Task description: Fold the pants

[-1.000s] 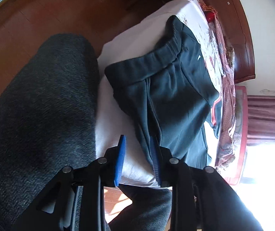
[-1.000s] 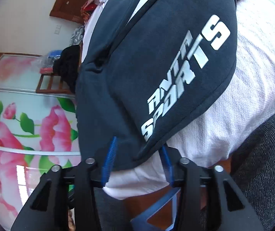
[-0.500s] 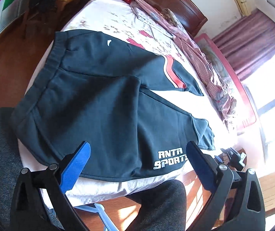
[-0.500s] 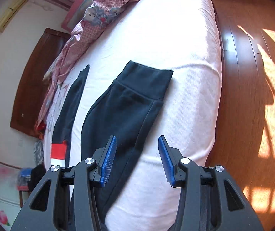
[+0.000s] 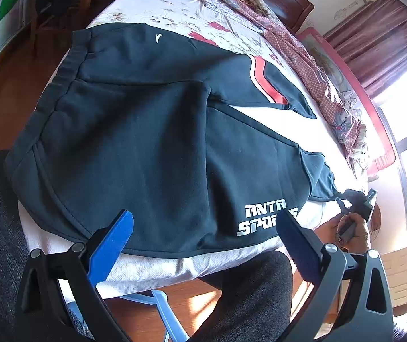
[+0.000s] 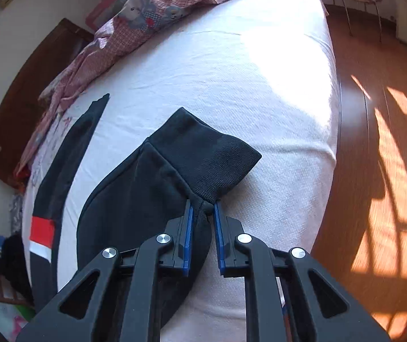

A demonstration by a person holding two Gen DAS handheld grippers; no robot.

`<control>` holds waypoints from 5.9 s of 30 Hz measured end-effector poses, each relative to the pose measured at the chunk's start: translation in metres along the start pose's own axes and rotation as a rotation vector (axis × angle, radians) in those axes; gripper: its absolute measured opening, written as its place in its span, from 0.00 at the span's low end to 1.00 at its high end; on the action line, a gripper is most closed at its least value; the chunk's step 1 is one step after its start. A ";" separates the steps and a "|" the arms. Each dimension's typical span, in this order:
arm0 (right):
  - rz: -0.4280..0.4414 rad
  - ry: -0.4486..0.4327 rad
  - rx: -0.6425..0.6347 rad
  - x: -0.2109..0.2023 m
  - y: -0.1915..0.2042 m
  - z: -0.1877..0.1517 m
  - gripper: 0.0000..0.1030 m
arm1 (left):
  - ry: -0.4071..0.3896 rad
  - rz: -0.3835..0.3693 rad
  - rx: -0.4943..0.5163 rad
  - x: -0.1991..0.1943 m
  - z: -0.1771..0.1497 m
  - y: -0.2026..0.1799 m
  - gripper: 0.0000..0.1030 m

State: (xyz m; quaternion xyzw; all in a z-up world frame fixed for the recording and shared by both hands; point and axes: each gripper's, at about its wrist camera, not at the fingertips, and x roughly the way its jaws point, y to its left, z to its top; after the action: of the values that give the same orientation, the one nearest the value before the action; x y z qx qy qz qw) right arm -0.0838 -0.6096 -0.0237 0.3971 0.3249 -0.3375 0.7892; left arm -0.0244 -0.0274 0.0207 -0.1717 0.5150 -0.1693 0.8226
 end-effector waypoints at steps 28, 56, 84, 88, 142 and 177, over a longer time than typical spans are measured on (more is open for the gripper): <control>-0.088 -0.001 -0.413 -0.002 0.050 -0.119 0.72 | 0.061 0.045 0.074 0.013 0.023 0.021 0.98; 0.299 0.273 -0.478 -0.077 0.230 -0.300 0.72 | -0.147 -0.135 0.244 0.083 0.240 0.237 0.82; 0.359 0.384 -0.091 0.021 0.289 -0.138 0.81 | -0.487 0.089 0.701 -0.032 0.152 0.087 0.09; 0.294 0.431 -0.107 0.083 0.378 -0.084 0.81 | -0.482 0.087 0.768 -0.038 0.136 0.071 0.09; 0.620 0.562 0.083 -0.035 0.127 -0.230 0.07 | 0.223 -0.370 0.364 0.070 0.266 0.083 0.97; 0.647 0.513 -0.085 -0.076 0.160 -0.213 0.07 | -0.235 -0.261 0.244 -0.078 0.118 0.162 0.09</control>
State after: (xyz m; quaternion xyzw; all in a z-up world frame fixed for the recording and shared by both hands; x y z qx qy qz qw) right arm -0.0519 -0.3357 0.0004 0.5172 0.3832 0.0515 0.7635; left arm 0.0666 0.1644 0.0568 -0.1547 0.3647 -0.3145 0.8626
